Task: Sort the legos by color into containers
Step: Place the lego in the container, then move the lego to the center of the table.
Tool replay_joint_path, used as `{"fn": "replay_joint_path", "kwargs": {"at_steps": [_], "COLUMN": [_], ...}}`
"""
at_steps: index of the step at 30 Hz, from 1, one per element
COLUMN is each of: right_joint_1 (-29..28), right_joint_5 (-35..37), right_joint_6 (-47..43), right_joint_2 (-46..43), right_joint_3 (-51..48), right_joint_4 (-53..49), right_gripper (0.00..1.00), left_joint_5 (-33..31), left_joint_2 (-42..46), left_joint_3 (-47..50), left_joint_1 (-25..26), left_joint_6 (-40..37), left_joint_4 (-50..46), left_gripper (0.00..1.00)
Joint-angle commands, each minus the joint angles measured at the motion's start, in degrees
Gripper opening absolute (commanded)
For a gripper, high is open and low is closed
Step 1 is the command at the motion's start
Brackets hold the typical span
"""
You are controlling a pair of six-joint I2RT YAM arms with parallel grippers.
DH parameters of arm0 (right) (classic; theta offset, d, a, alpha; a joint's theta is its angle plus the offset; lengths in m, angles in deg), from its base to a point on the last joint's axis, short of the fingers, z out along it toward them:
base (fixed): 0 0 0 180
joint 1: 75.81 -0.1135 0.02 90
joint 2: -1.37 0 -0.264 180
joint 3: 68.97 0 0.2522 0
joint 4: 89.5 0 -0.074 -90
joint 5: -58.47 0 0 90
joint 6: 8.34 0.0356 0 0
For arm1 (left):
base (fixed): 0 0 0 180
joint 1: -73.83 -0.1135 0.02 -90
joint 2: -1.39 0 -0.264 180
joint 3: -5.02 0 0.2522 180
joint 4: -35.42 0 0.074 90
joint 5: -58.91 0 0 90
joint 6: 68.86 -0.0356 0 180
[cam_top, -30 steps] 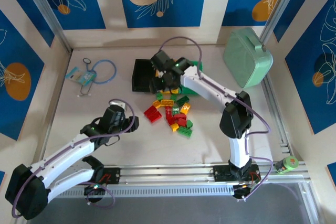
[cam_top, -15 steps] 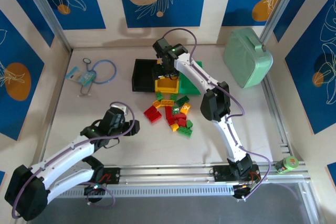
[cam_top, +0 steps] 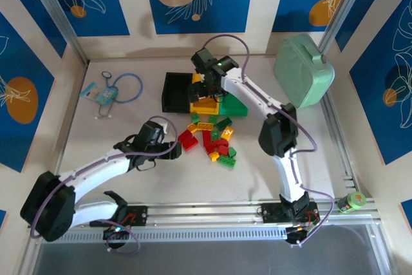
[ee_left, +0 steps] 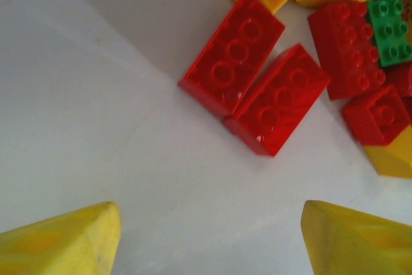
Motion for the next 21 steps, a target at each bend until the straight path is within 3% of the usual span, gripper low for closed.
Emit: {"fn": "replay_joint_path", "kwargs": {"at_steps": [1,12,21], "right_joint_1": [-0.88,-0.47,0.26], "right_joint_5": [-1.35,-2.33,-3.27], "right_joint_6": [1.81,6.92,8.67], "right_joint_2": [-9.52,-27.03,-31.30], "right_joint_3": [-9.18,-36.06,-44.06], "right_joint_4": [6.61,16.35,19.18], "right_gripper": [0.92,0.90,0.89], "left_joint_5": [-1.25,-2.76,-2.07], "left_joint_2": [-4.81,-21.19,-27.06], "left_joint_3": [-4.39,-16.14,-19.59], "left_joint_1": [0.12,-2.01,-3.39], "left_joint_6": [-2.38,-5.78,-5.98], "left_joint_4": [1.63,-0.33,-1.15], "left_gripper": [0.68,0.59,0.54]}}
